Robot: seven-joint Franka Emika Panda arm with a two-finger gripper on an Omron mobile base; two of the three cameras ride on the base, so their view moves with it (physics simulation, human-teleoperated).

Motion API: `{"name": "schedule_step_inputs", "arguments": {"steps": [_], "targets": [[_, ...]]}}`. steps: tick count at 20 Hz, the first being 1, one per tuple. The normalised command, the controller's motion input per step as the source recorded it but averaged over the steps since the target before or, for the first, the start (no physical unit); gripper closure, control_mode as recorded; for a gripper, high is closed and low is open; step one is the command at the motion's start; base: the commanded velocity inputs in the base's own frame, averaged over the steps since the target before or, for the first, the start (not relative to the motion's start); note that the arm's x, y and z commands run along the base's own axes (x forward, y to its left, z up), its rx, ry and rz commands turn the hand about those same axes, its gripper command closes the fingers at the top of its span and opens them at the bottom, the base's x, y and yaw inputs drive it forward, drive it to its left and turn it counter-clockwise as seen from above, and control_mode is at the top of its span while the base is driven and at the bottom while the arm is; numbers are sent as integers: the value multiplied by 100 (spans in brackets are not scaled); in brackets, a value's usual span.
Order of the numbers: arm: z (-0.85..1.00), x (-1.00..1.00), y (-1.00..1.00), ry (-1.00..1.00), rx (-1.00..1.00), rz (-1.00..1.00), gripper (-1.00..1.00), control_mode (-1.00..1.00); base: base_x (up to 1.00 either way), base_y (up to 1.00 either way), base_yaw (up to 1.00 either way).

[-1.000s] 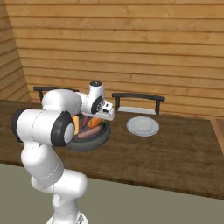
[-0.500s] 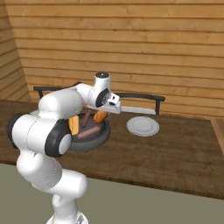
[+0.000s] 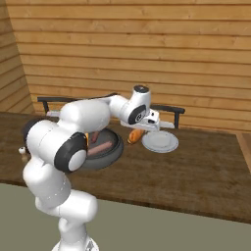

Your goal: Place one bun and one sausage from the bowl on each plate.

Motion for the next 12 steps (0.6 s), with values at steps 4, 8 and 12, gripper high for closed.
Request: {"name": "schedule_step_inputs", "arguments": {"steps": [4,8,12], "targets": [[-11,37,-62,12,0,0,100,-100,0,0,0],[-11,36,-45,15,0,0,100,-100,0,0,0],[-16,42,-38,9,0,0,100,-100,0,0,0]]}}
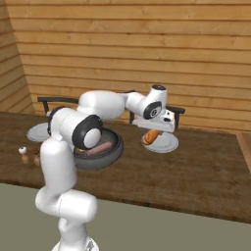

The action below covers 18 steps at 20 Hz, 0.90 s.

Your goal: Place one bun and one sausage from the bowl on each plate.

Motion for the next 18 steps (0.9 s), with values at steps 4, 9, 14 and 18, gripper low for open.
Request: {"name": "schedule_step_inputs", "arguments": {"steps": [4,9,14,18], "targets": [[-26,40,-29,3,0,0,100,-100,0,0,0],[-43,30,-25,0,0,0,100,-100,0,0,0],[-48,20,-10,-1,-1,0,100,-100,0,0,0],[-7,36,-4,0,0,1,100,-100,0,0,0]]}}
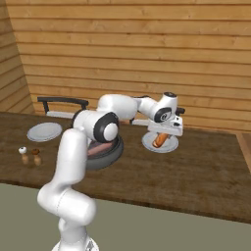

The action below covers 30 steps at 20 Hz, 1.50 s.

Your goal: Place one bun and one sausage from the bowl on each plate.

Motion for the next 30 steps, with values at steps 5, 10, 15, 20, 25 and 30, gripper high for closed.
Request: {"name": "schedule_step_inputs", "arguments": {"steps": [5,10,15,20,25,30], "targets": [[-6,15,-17,7,0,1,100,-100,0,0,0],[-28,4,0,0,0,0,-100,-100,0,0,0],[-8,0,0,-2,0,0,-100,-100,0,0,0],[3,0,0,0,0,0,-100,-100,0,0,0],[26,0,40,0,-7,0,-100,-100,0,0,0],[26,-33,47,-1,-4,0,-100,-100,0,0,0]]}}
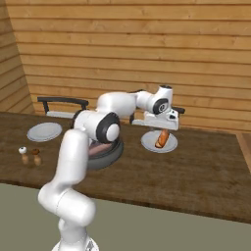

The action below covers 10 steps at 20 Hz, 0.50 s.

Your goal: Place one bun and one sausage from the bowl on each plate.

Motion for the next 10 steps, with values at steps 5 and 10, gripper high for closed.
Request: {"name": "schedule_step_inputs", "arguments": {"steps": [5,10], "targets": [[35,-100,45,-5,0,0,-100,-100,0,0,0],[73,-93,66,-1,0,-4,-100,-100,0,0,0]]}}
